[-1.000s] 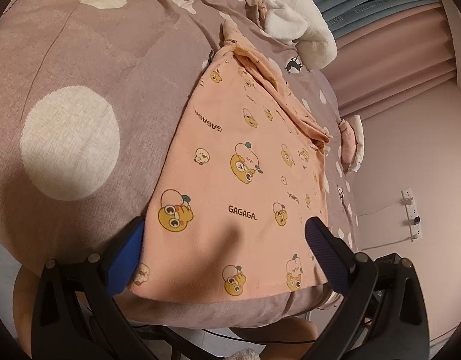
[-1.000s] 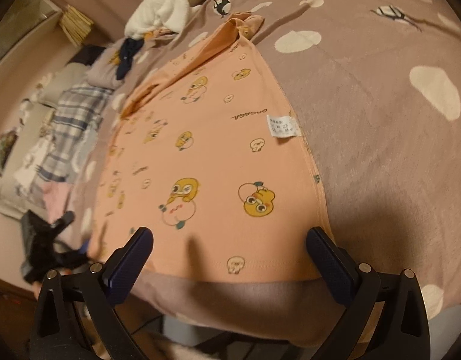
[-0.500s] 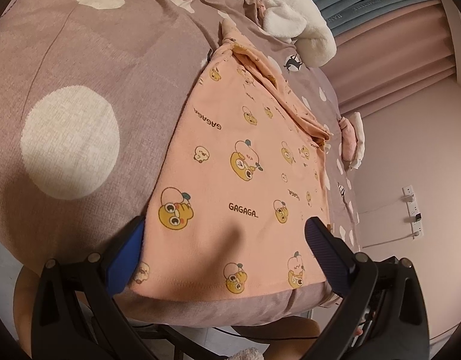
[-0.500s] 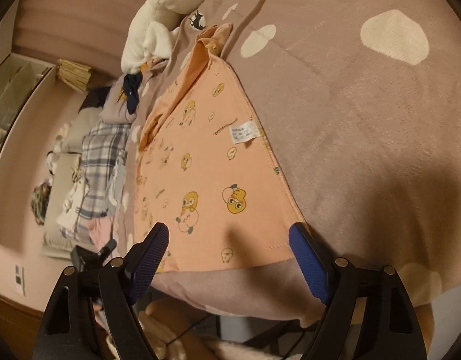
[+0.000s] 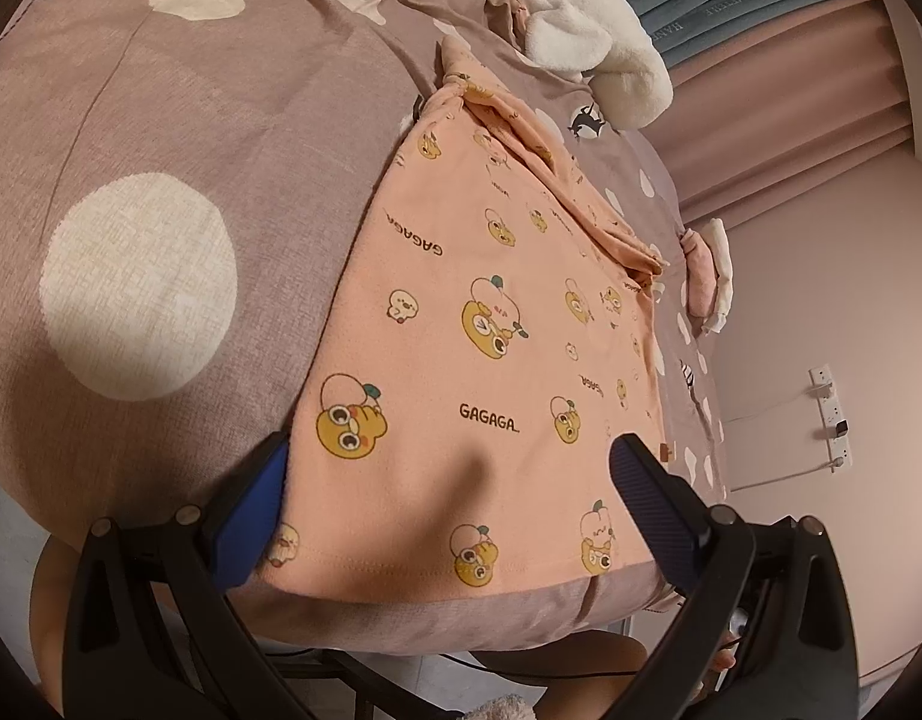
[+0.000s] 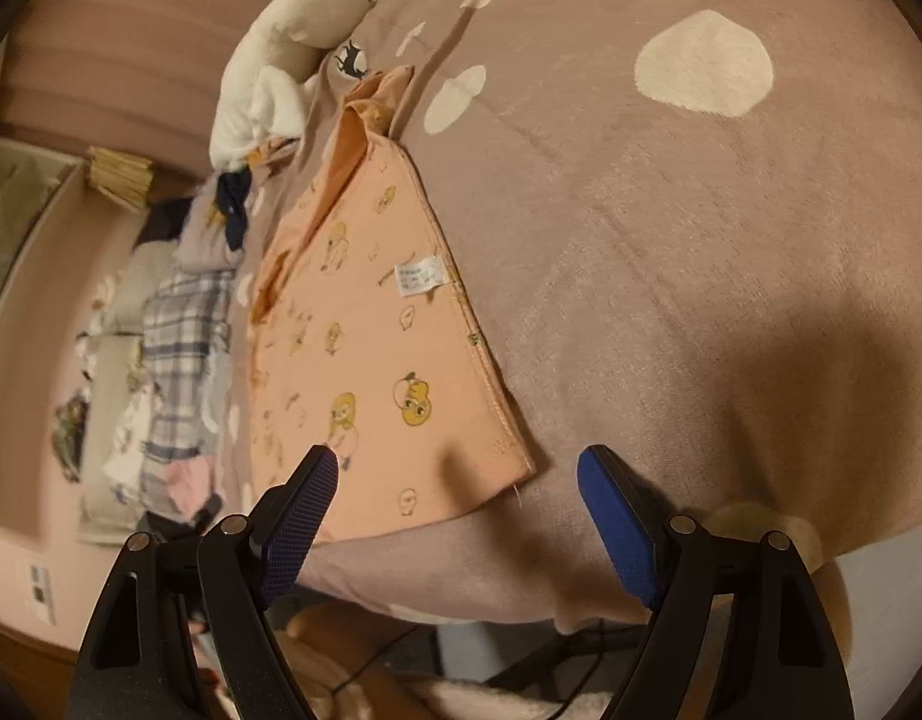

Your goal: Fold small clothes

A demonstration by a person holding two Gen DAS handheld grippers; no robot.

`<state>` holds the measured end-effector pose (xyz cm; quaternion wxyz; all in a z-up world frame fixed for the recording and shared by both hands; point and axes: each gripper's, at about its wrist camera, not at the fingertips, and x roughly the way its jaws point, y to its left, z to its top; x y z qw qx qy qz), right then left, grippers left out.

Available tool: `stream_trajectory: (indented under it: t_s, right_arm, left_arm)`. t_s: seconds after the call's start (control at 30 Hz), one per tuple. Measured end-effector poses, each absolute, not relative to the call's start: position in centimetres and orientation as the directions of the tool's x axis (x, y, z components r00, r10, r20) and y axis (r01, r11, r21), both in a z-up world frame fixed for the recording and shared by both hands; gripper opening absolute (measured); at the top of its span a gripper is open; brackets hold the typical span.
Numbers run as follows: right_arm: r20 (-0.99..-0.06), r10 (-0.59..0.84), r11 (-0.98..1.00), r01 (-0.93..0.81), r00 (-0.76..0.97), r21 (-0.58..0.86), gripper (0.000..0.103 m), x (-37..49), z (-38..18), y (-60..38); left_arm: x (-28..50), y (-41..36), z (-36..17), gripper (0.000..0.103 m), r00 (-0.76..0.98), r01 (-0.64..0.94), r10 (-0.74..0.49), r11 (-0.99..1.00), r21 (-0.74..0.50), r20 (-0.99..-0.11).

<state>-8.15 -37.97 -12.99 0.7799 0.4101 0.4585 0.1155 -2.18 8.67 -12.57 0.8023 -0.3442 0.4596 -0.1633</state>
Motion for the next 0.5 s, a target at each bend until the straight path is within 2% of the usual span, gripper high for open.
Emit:
stream_trajectory:
  t_s: [0.13, 0.23, 0.5]
  right_arm:
    - [-0.591, 0.574, 0.622, 0.167, 0.567, 0.765, 0.083, -7.7, -13.4, -37.9]
    - [-0.519, 0.627, 0.557, 0.132, 0.581, 0.82, 0.083, -7.3, -13.9, -37.9]
    - [-0.511, 0.647, 0.574, 0.08, 0.566, 0.815, 0.083, -6.2, -13.6, -36.0]
  left_arm:
    - [-2.2, 8.7, -12.6, 0.101, 0.524, -0.057, -0.579, 0.708, -0.704, -0.624]
    - [-2.1, 8.7, -12.7, 0.102, 0.525, -0.06, -0.584, 0.701, -0.711, -0.62]
    - [-2.0, 9.0, -12.8, 0.102, 0.513, -0.059, -0.601, 0.688, -0.723, -0.613]
